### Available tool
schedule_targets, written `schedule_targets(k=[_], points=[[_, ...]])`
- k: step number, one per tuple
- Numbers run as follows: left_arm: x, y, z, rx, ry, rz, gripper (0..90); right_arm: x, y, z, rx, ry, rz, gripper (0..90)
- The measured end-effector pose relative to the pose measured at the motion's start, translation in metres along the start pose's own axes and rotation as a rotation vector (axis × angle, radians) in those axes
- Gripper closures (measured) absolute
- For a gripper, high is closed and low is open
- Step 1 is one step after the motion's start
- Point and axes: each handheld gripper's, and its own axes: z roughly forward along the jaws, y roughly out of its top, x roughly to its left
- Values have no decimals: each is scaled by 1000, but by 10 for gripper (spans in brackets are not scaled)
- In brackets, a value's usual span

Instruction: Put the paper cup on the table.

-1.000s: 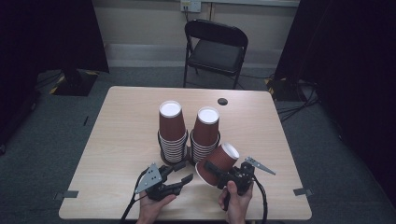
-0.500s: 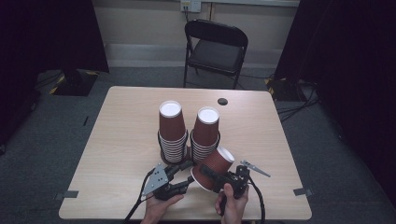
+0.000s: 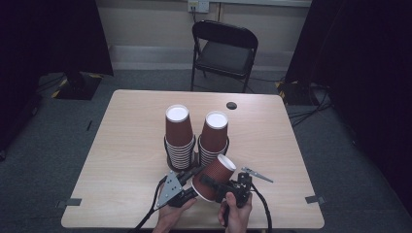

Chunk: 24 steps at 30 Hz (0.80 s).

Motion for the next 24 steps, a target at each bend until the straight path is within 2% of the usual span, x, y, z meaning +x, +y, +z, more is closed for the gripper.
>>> schedule_targets(k=[2, 3, 4, 9, 14, 19, 20, 24], points=[[0, 0, -1, 3, 7, 18, 777, 0, 1, 0, 10, 5, 1, 129], [1, 0, -1, -2, 3, 18, 824, 2, 0, 0, 2, 11, -26, 123], [1, 0, -1, -2, 3, 18, 837, 2, 0, 0, 2, 11, -26, 123], [1, 2, -2, -1, -7, 15, 848, 4, 4, -1, -6, 14, -58, 110], [3, 1, -3, 13, -24, -15, 854, 3, 8, 0, -25, 16, -73, 107], [4, 1, -5, 31, -36, -45, 855, 3, 16, -2, -35, -9, -92, 119], [4, 2, -6, 33, -35, -46, 854, 4, 18, -2, -34, -12, -105, 112], [5, 3, -7, 36, -45, -56, 855, 4, 21, -2, -41, -14, -108, 120]])
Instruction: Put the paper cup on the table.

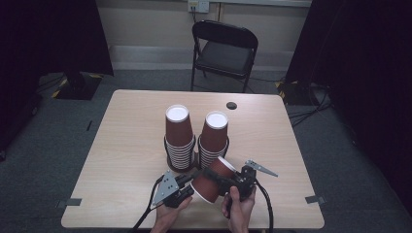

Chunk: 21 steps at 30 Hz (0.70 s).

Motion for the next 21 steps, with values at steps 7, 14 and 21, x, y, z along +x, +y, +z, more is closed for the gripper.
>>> schedule_targets(k=[7, 14, 21], points=[[5, -2, -9, 47, -12, -56, 855, -3, 9, -6, -57, -27, -29, 127], [13, -1, -15, 121, -14, -97, 856, -1, 9, -14, -95, -56, -202, 127], [17, 6, -19, 206, -25, -39, 855, -2, 7, -22, -88, -6, -293, 127]])
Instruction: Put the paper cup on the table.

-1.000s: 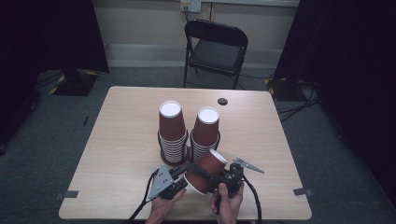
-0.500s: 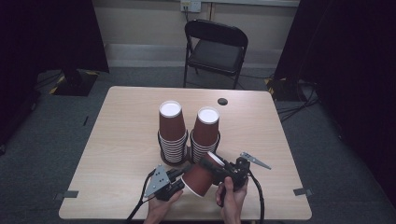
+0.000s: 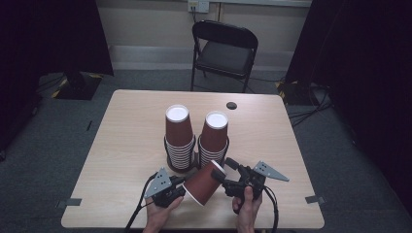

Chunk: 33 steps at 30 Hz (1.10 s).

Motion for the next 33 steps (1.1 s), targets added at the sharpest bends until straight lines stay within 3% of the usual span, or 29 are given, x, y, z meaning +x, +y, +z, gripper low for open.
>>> schedule_targets(k=[3, 7, 13, 16, 23, 26, 31, 33], points=[[2, 1, -2, 34, 6, 0, 856, -1, -2, -3, 11, 0, -14, 131], [5, 2, -5, 80, 16, 9, 856, 0, -5, -7, -28, -7, -135, 131], [9, 6, -11, 123, -2, -1, 857, 3, -8, -10, 5, -2, -221, 166], [12, 6, -13, 136, -8, -24, 857, 7, -9, -11, 3, 0, -250, 150], [15, 7, -14, 165, -27, -32, 857, 7, -11, -12, -16, 13, -248, 189], [17, 9, -15, 185, -43, -39, 857, 9, -12, -13, 33, -21, -272, 200], [21, 15, -16, 241, -47, -40, 856, 10, -13, -11, 104, -16, -340, 190], [23, 18, -16, 273, -66, -39, 856, 9, -12, -10, 136, 48, -383, 208]])
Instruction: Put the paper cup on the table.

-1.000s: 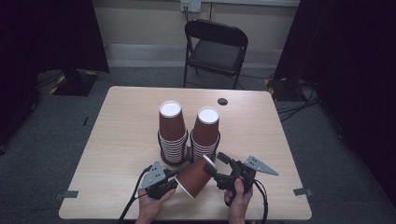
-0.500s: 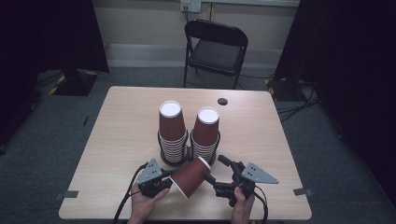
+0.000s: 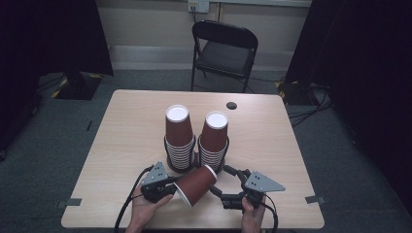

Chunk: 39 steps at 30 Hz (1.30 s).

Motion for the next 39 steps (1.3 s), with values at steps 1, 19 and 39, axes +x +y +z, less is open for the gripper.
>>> schedule_targets(k=[1, 19, 39], points=[[0, 1, 0, 10, 1, 2, 856, 0, 0, 0, -8, -7, -25, 224], [0, 21, 5, 225, -29, 8, 857, 15, -1, 9, 71, 78, -246, 99], [1, 37, 11, 370, -50, -4, 858, 33, -11, 27, 240, 71, -449, 118]])
